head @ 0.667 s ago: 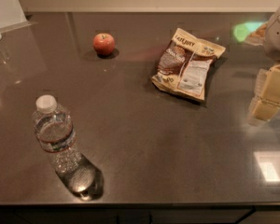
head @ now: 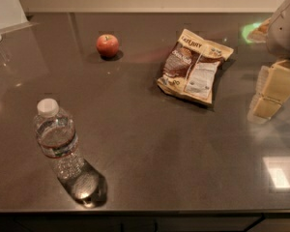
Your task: Pick apple
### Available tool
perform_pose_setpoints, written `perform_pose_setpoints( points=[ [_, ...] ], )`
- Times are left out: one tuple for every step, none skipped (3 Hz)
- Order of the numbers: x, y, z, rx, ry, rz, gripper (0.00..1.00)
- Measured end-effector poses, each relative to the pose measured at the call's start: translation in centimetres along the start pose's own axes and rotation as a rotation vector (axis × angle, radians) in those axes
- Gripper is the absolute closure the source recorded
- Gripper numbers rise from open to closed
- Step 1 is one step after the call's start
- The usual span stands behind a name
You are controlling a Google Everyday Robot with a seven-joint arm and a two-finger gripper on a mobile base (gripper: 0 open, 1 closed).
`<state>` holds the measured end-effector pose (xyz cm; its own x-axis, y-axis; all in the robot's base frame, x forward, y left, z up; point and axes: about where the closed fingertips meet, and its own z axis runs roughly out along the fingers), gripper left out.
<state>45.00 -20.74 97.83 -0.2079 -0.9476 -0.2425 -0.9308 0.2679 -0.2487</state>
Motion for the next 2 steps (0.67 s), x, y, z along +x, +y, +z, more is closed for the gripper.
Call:
perform_pose_setpoints(
  points=[
    [-2.2, -1.7, 1.1, -0.002, -0.058, -0.005, 0.0],
    [-4.7, -3.7, 2.8, 0.003, -0.12, -0.002, 0.0]
  ],
)
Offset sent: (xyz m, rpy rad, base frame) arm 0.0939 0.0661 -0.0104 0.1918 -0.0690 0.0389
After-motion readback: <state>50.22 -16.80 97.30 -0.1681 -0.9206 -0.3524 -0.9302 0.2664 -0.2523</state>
